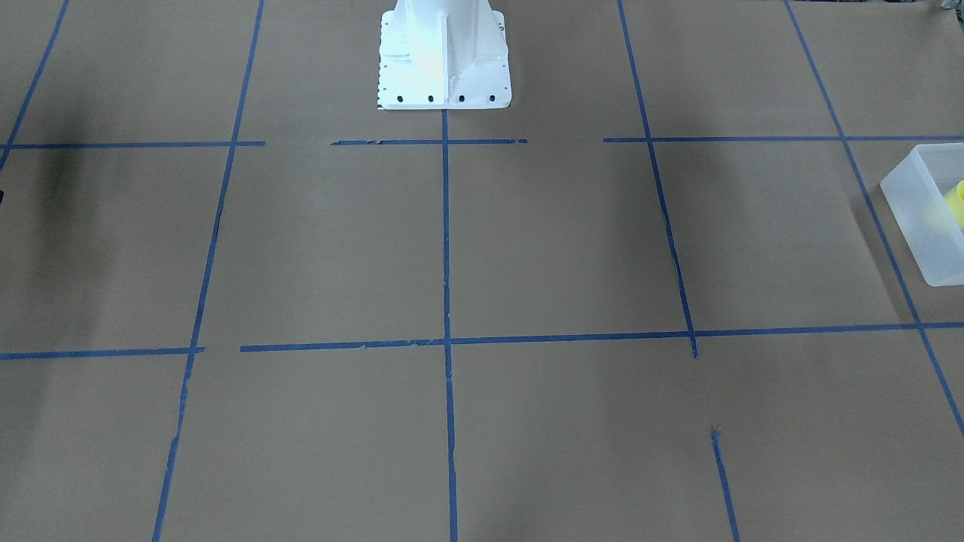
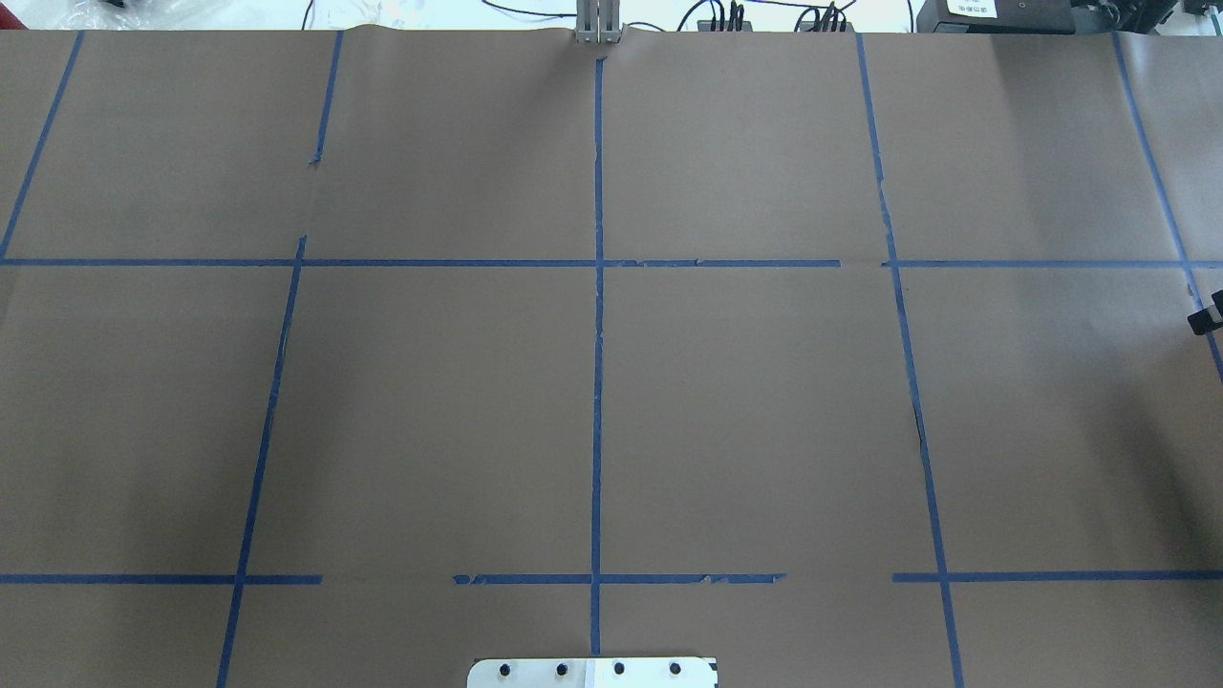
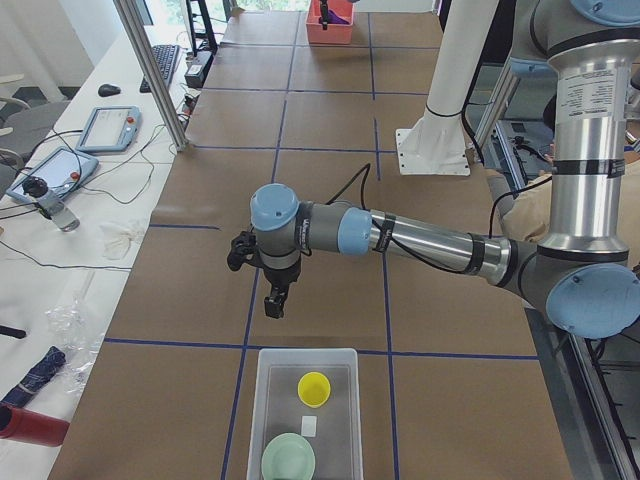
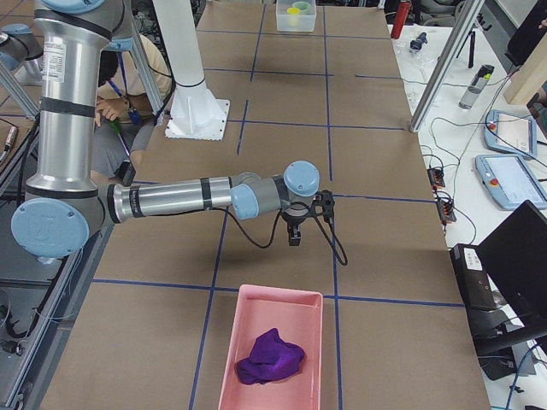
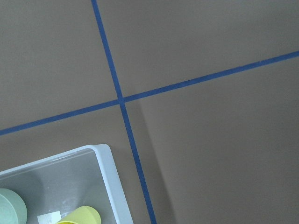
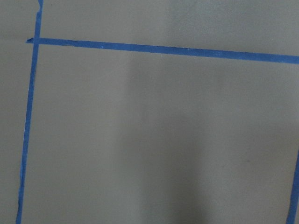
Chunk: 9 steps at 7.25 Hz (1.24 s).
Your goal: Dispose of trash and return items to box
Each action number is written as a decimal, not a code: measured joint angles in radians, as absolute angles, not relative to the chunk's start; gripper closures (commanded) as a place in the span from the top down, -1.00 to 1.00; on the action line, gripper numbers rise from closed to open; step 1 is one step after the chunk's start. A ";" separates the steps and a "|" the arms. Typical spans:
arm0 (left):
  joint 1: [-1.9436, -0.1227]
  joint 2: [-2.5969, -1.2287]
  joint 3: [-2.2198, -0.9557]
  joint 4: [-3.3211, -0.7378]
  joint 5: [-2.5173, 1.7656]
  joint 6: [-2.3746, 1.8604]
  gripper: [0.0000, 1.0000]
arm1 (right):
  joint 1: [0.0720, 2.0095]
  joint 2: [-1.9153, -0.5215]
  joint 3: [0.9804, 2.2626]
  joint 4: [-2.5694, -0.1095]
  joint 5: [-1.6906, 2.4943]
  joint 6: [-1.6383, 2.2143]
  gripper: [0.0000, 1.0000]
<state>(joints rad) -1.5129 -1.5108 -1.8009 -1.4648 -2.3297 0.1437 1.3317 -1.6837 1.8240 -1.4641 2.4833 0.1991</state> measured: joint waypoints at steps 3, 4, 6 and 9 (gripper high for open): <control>-1.513 -1.509 -1.782 -1.472 -2.330 0.147 1.00 | 1.406 -1.628 1.831 -1.639 2.470 -0.022 1.00; -1.513 -1.508 -1.783 -1.472 -2.330 0.148 1.00 | 1.432 -1.617 1.840 -1.700 2.452 -0.105 1.00; -1.513 -1.509 -1.792 -1.473 -2.330 0.148 1.00 | 1.491 -1.602 1.848 -1.810 2.415 -0.249 1.00; -1.514 -1.518 -1.800 -1.489 -2.332 0.146 1.00 | 1.527 -1.599 1.846 -1.843 2.397 -0.307 1.00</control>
<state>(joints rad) -1.5138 -1.5176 -1.8004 -1.4893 -2.3316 0.1464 1.5273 -1.5986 1.8460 -1.8429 2.3974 -0.3071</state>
